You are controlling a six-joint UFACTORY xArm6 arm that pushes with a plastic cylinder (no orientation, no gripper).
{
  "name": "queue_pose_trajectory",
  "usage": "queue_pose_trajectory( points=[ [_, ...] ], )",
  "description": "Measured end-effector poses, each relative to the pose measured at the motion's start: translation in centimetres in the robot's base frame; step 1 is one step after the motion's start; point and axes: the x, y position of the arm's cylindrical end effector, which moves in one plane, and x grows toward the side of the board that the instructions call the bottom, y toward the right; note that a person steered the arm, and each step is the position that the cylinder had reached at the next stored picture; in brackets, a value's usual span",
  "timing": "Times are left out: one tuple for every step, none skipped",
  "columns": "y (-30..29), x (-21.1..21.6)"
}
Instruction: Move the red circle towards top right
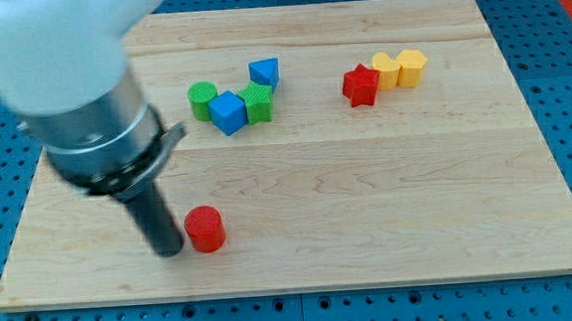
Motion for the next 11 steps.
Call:
queue_pose_trajectory(
  points=[
    [8.5,-3.0],
    [13.7,-2.8],
    [12.0,2.1],
    [15.5,1.7],
    [20.4,-3.4],
    [22.4,-7.1],
    [23.3,-9.5],
    [23.1,-6.6],
    [18.3,-4.6],
    [15.9,-5.6],
    [17.0,-9.4]
  ],
)
